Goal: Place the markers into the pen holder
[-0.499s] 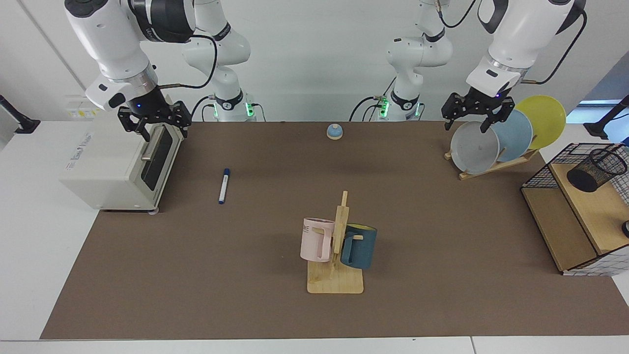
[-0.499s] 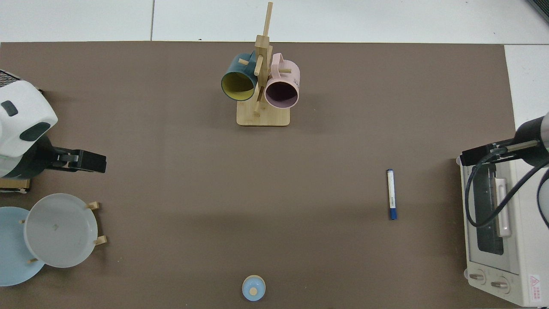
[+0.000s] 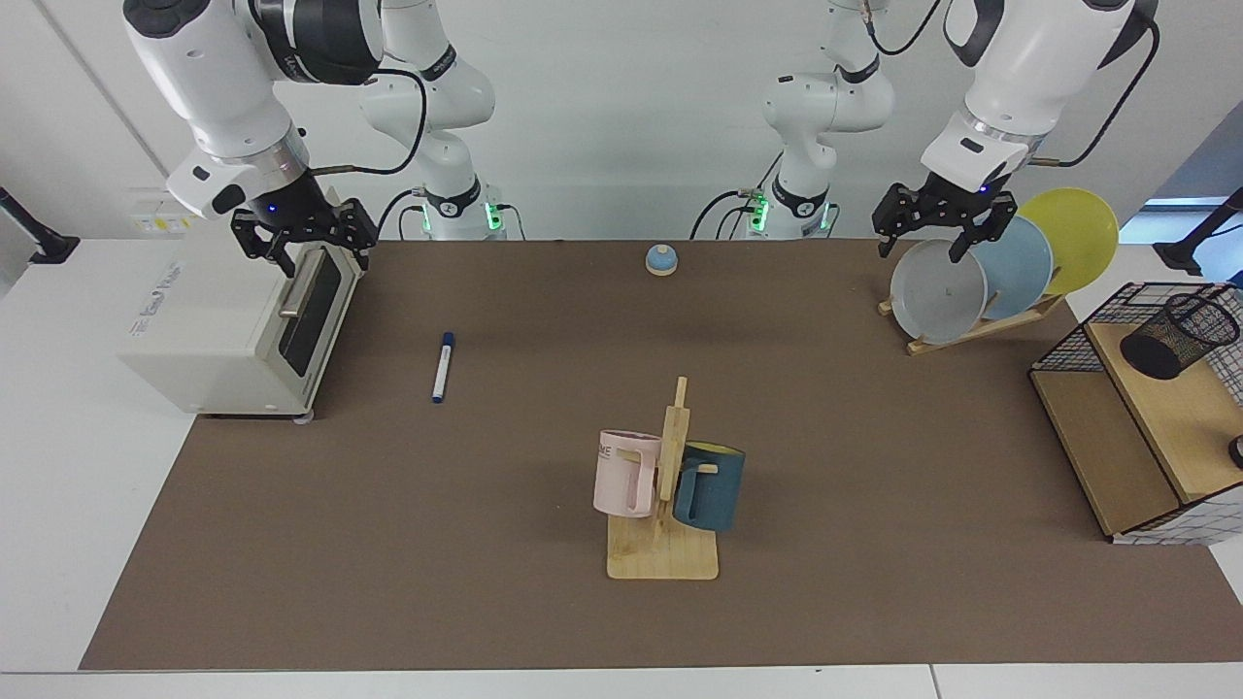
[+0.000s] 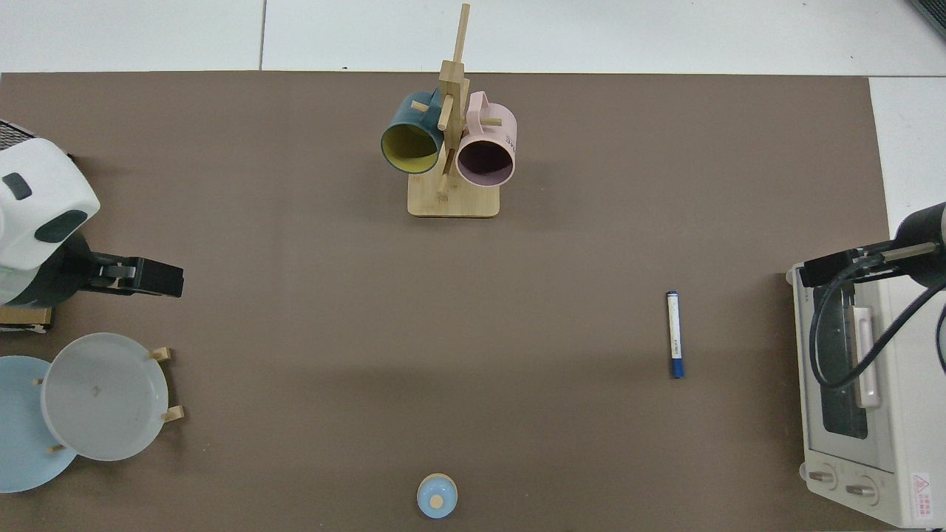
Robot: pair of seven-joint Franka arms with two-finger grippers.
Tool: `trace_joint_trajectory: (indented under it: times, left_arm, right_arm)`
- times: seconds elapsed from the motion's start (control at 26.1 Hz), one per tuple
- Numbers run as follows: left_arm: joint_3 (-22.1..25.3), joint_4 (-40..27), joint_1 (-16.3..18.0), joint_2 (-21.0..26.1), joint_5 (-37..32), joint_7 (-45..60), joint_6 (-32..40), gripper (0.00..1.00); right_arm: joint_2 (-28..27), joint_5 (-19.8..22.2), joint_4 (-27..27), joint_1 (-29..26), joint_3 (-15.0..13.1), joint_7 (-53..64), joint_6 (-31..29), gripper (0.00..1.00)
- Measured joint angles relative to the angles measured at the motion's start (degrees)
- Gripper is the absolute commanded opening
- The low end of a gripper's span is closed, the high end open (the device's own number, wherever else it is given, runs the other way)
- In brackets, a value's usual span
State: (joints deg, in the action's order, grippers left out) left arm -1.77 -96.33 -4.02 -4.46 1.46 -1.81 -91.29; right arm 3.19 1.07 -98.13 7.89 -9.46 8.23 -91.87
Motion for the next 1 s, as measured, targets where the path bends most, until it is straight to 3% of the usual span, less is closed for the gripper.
trace_joint_trajectory:
  times: [0.58, 1.0]
  left_arm:
    - [-0.4, 0.0, -0.3, 0.0, 0.0, -0.2, 0.0, 1.0]
    - [-0.8, -0.1, -1.0, 0.0, 0.0, -0.3, 0.0, 1.0]
  right_arm:
    - [0.1, 0.0, -0.1, 0.0, 0.1, 0.0, 0.0, 1.0]
    - [-0.4, 0.0, -6.5, 0.1, 0.5, -1.0, -9.2, 1.0]
